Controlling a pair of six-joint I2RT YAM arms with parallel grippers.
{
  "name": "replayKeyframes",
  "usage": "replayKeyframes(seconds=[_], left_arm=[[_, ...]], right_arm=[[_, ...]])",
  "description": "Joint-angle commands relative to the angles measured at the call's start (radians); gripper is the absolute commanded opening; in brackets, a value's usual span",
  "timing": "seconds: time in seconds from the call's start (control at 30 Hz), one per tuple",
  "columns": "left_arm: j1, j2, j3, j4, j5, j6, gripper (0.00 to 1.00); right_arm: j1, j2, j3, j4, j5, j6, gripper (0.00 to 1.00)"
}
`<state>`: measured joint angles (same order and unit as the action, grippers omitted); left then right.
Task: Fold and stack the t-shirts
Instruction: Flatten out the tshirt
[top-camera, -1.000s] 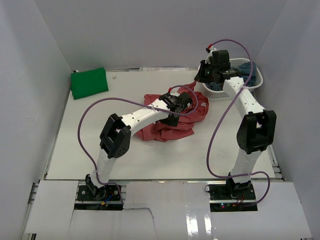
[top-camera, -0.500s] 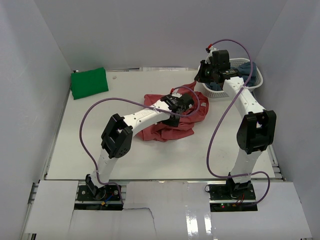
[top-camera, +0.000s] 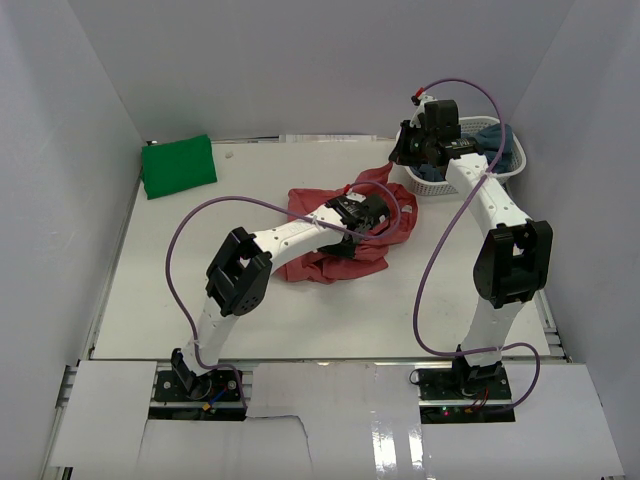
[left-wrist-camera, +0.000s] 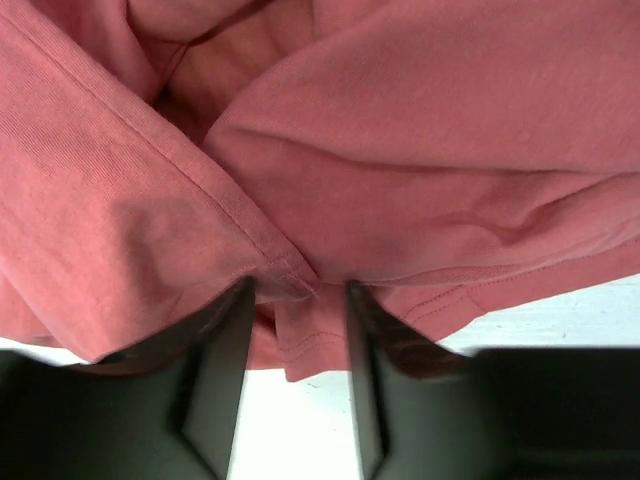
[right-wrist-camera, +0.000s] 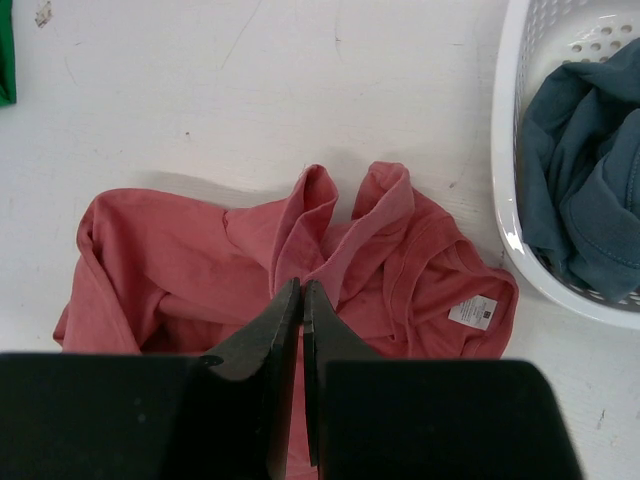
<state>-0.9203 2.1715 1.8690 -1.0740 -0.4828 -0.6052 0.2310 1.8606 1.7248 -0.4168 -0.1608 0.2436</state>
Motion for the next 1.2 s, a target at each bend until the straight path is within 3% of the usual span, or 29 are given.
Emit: replayKeyframes(seconds=[0.0,0.07,0.27,0.6,1.17], left_arm=[[-0.005,-0.012,-0.008,0.025,-0.019,-0.001,0.48],[-0.002,-0.012,-0.010,0.026,-0.020,0.001,0.39],[0.006,-0.018,-0.021,0.029,-0.030,0.001,0.25],[0.008,0.001,-0.044,0.031,-0.050,-0.018,0.34],[0.008,0.016,-0.002,0.045,-0.037,-0.024,0.36]], right_arm=[[-0.001,0.000,0.015,0.007,-0.009,-0.018,0.08],[-0.001,-0.001,0.012,0.007,-0.009,-0.020,0.08],[-0.001,0.000,0.010,0.009,-0.013,-0.020,0.08],[-0.001,0.003,0.015,0.007,-0.020,-0.021,0.08],[-0.001,0.011,0.015,0.006,-0.025,-0.021,0.08]])
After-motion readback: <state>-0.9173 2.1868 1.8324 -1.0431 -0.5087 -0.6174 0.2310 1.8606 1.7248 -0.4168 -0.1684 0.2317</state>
